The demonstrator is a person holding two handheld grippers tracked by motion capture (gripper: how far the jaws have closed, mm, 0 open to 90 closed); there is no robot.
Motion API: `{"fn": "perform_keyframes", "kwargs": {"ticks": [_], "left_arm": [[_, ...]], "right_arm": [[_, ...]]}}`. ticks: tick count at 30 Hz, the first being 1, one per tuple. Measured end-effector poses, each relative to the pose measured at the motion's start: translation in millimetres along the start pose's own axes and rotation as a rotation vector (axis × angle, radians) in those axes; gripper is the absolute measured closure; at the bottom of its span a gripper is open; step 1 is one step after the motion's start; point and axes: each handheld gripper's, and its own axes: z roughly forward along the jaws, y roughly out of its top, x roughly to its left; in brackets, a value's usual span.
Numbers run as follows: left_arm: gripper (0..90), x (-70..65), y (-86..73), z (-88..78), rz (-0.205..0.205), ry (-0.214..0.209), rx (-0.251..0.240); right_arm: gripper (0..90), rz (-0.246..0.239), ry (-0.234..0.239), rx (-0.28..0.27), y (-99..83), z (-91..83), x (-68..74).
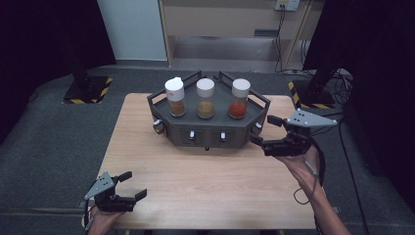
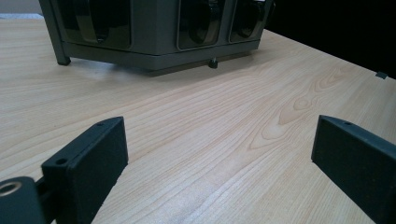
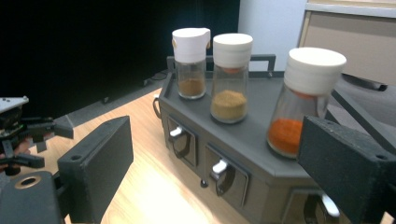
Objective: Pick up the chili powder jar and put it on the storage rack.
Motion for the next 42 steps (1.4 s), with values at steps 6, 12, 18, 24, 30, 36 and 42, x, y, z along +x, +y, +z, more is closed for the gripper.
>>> {"fn": "perform_keyframes", "kwargs": {"ticks": [6,12,18,24,30,36,42], "left_arm": [[2.6,-0.6,0.1,-0.5,0.002,0.001,-0.001],[2.6,-1.8,0.5,-1.4,0.007,-0.002,-0.003],[2.6,-2.4,0.4,-2.3,0.010,-0.005,-0.007],[2.6,-2.1,0.2,-2.5,0.010,-0.007,-0.008],[2.6,-2.1,0.1,-2.4,0.010,-0.009,-0.010],[2.6,-1.8,0.0,-2.1,0.009,-0.011,-0.009],[2.6,-1.7,-0.1,-2.1,0.009,-0.011,-0.010]], "right_arm": [[10.7,-0.020,-0.038,-0.010,-21.8,-20.1,9.5],[10.6,-0.012,-0.052,-0.014,-40.7,-35.1,15.2],[10.7,-0.004,-0.060,-0.007,-59.0,-44.5,17.0],[10.7,-0.011,-0.071,-0.003,-81.8,-49.3,19.7],[10.7,0.003,-0.081,0.013,-99.9,-54.0,21.5],[10.7,0.042,-0.101,0.035,-119.4,-56.5,20.4],[10.7,0.064,-0.127,0.055,-136.4,-57.1,20.7]]}}
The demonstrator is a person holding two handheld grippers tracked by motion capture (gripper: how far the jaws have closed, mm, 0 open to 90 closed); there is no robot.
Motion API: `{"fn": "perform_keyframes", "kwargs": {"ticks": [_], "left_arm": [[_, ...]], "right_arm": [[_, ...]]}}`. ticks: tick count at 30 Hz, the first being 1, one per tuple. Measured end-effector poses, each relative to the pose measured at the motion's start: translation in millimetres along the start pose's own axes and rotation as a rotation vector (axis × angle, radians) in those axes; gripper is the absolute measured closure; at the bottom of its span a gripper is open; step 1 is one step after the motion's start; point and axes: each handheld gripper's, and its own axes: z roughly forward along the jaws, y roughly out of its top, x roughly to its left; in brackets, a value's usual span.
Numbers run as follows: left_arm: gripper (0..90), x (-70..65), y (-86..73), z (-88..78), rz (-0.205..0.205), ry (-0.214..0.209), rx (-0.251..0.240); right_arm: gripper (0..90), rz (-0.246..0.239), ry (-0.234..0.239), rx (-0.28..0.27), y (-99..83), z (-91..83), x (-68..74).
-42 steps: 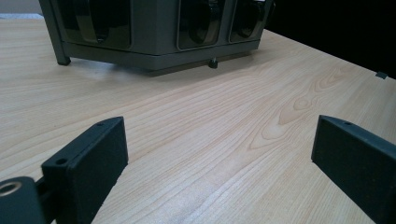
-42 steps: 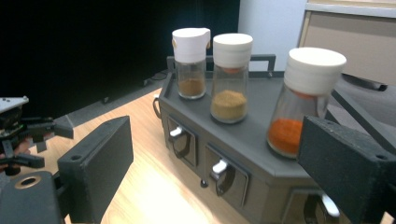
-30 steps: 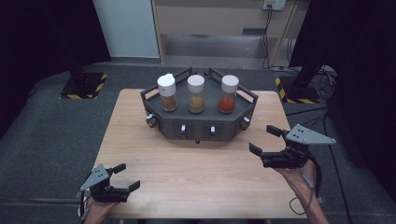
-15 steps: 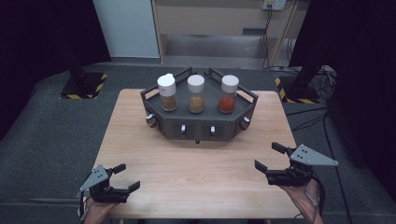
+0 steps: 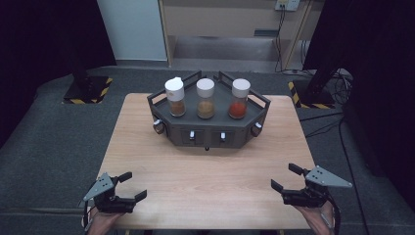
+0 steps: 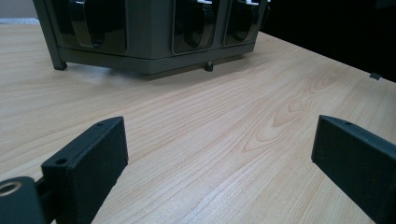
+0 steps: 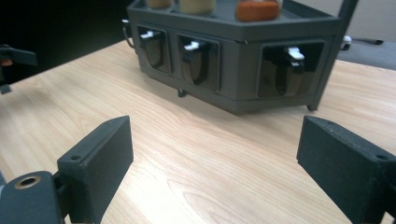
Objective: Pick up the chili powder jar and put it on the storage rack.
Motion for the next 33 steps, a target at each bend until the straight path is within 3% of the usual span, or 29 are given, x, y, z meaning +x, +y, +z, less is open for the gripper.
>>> {"fn": "perform_keyframes", "kwargs": {"ticks": [15,25,33], "left_arm": [[2.6,0.2,-0.3,-0.5,0.001,-0.001,-0.003],[2.7,0.3,0.1,0.2,0.011,-0.014,-0.003],[2.7,0.8,0.0,0.6,0.015,-0.021,-0.005]], "right_arm": [[10.4,0.031,-0.011,-0.005,-31.4,1.4,-5.4],[10.2,0.020,-0.012,-0.025,-38.1,0.4,-7.3],[10.2,0.009,-0.003,-0.006,-38.0,3.7,-7.7]]}}
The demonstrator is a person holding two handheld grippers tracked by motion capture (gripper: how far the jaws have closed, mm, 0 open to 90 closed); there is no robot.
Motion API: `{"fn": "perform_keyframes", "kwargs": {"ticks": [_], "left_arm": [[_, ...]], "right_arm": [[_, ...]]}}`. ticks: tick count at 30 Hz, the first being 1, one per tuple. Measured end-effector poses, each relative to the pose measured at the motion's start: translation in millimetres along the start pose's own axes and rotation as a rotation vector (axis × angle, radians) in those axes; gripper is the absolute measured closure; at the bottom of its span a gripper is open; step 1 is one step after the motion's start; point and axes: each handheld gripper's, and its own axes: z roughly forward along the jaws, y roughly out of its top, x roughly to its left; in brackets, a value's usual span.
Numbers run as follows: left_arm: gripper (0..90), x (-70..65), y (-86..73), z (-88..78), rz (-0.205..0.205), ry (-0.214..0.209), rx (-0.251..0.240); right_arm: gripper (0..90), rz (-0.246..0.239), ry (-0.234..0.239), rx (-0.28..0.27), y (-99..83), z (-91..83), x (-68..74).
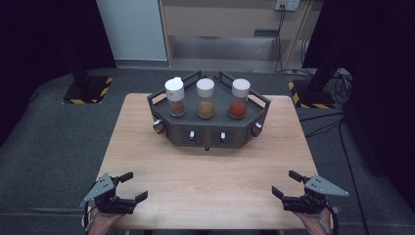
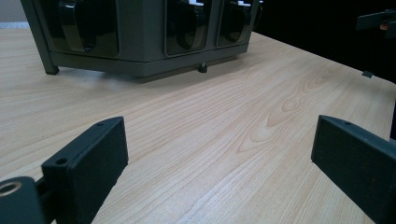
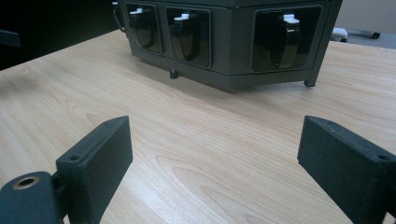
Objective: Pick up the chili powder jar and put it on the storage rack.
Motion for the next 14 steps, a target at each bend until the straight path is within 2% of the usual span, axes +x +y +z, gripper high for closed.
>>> {"fn": "perform_keyframes", "kwargs": {"ticks": [14], "left_arm": [[2.7,0.2,-0.3,-0.1,0.001,0.000,-0.003]], "right_arm": [[10.1,0.006,0.002,0.004,-0.4,0.4,-1.2]]}}
